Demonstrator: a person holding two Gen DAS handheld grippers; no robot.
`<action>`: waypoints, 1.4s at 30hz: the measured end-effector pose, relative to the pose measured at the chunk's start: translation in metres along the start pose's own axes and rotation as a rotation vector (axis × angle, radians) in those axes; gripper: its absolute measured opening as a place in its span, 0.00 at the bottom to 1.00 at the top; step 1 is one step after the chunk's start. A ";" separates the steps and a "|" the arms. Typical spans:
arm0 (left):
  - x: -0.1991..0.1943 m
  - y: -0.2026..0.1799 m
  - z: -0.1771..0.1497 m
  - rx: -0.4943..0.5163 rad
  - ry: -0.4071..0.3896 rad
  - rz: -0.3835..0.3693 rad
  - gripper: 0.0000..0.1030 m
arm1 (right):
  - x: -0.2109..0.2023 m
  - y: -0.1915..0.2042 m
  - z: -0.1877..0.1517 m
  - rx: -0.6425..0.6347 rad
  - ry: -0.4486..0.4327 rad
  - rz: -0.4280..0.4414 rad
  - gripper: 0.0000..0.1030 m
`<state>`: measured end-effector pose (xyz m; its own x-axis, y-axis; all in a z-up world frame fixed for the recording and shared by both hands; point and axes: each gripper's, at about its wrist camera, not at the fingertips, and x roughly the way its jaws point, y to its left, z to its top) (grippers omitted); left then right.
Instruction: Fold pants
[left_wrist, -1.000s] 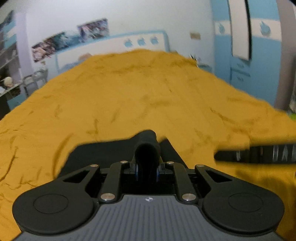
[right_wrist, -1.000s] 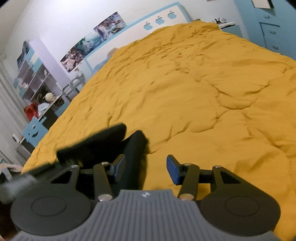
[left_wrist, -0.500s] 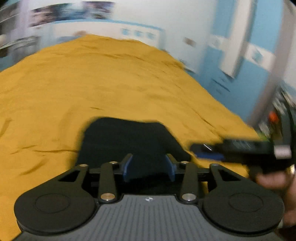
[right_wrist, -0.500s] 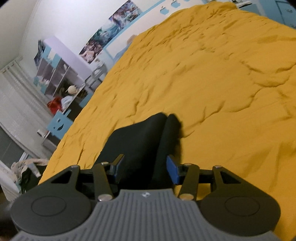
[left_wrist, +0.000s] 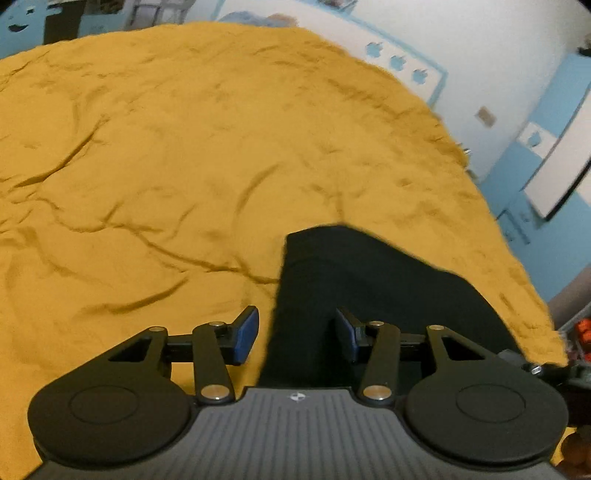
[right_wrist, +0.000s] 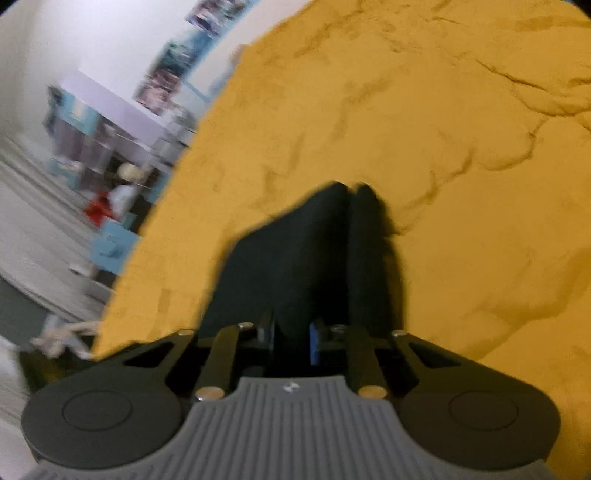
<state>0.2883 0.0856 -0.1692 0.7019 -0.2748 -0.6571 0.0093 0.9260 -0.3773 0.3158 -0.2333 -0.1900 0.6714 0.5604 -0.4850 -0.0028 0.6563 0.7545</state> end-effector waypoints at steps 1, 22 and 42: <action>-0.002 -0.001 -0.002 0.008 -0.010 -0.023 0.57 | -0.009 0.000 0.000 0.007 -0.016 0.036 0.11; 0.012 0.014 -0.025 -0.054 0.196 -0.171 0.59 | 0.010 0.077 0.047 -0.554 0.065 -0.080 0.38; 0.020 0.008 -0.033 -0.009 0.231 -0.198 0.37 | 0.247 0.126 0.087 -0.784 0.449 -0.191 0.00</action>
<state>0.2793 0.0791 -0.2067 0.5069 -0.5021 -0.7007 0.1230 0.8467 -0.5177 0.5457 -0.0564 -0.1759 0.3621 0.4436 -0.8198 -0.5328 0.8202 0.2085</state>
